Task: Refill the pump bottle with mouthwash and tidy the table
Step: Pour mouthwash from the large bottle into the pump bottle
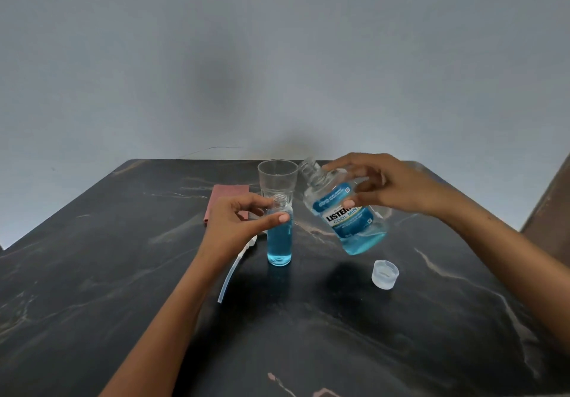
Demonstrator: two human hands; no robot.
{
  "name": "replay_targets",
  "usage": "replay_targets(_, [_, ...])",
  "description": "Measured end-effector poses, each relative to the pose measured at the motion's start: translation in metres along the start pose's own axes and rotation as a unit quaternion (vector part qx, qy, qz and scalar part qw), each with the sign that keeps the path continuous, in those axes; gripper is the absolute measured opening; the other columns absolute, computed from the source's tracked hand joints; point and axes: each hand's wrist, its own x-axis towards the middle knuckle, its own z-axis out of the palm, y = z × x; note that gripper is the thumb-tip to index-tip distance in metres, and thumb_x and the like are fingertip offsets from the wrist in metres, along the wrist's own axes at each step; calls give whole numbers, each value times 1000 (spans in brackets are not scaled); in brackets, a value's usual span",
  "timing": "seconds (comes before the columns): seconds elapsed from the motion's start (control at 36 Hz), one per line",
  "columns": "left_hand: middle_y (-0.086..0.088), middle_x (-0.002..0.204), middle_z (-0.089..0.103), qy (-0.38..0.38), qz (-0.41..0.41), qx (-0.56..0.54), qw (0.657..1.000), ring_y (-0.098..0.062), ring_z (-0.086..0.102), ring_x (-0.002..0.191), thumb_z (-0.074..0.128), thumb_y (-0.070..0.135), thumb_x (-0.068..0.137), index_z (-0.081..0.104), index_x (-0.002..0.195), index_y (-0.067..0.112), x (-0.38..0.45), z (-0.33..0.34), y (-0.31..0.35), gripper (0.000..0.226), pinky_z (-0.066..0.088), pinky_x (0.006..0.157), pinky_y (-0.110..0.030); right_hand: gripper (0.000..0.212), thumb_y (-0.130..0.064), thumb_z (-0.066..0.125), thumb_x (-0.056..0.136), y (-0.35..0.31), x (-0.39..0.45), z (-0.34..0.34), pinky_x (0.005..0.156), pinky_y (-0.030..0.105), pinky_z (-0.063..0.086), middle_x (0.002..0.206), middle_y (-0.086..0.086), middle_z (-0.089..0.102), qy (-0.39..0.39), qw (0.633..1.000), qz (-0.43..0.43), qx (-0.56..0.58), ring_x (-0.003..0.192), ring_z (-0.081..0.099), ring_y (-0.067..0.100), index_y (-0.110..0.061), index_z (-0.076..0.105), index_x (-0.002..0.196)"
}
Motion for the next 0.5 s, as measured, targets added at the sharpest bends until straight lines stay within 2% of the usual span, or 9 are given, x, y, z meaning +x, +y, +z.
replay_targets(0.06, [3,80,74,-1,-1,0,1000,-16,67,75,82,29,68,76,93,20,0,0,0,27,58,68,-27,48,2,70,78,9,-8,5,80,33,60,118,-1,66,54,997,0,56,107,67,17,-23,59,117])
replay_targets(0.11, [3,80,74,-1,1,0,1000,-11,66,73,82,30,67,76,93,19,0,0,0,28,57,64,-21,46,2,69,78,16,-16,10,79,27,59,115,-3,68,94,992,2,86,106,67,14,-26,57,112])
replay_targets(0.17, [3,81,74,0,3,-1,1000,-8,65,70,82,31,67,76,94,18,0,1,0,30,54,61,-18,46,2,69,79,23,-22,16,81,29,58,119,0,66,123,988,9,96,107,67,16,-23,54,114])
replay_targets(0.33, [-2,85,75,-2,18,-1,1000,-14,67,73,81,30,67,76,95,15,-1,1,2,32,56,64,-20,47,4,67,80,33,-32,29,82,37,59,123,2,63,173,974,20,144,96,71,25,-20,50,116])
replay_targets(0.5, [0,86,75,2,23,6,1000,-15,69,77,81,28,68,76,94,15,0,1,1,29,56,63,-18,49,7,66,81,36,-37,36,78,30,59,126,5,61,200,968,24,149,93,71,22,-7,43,123])
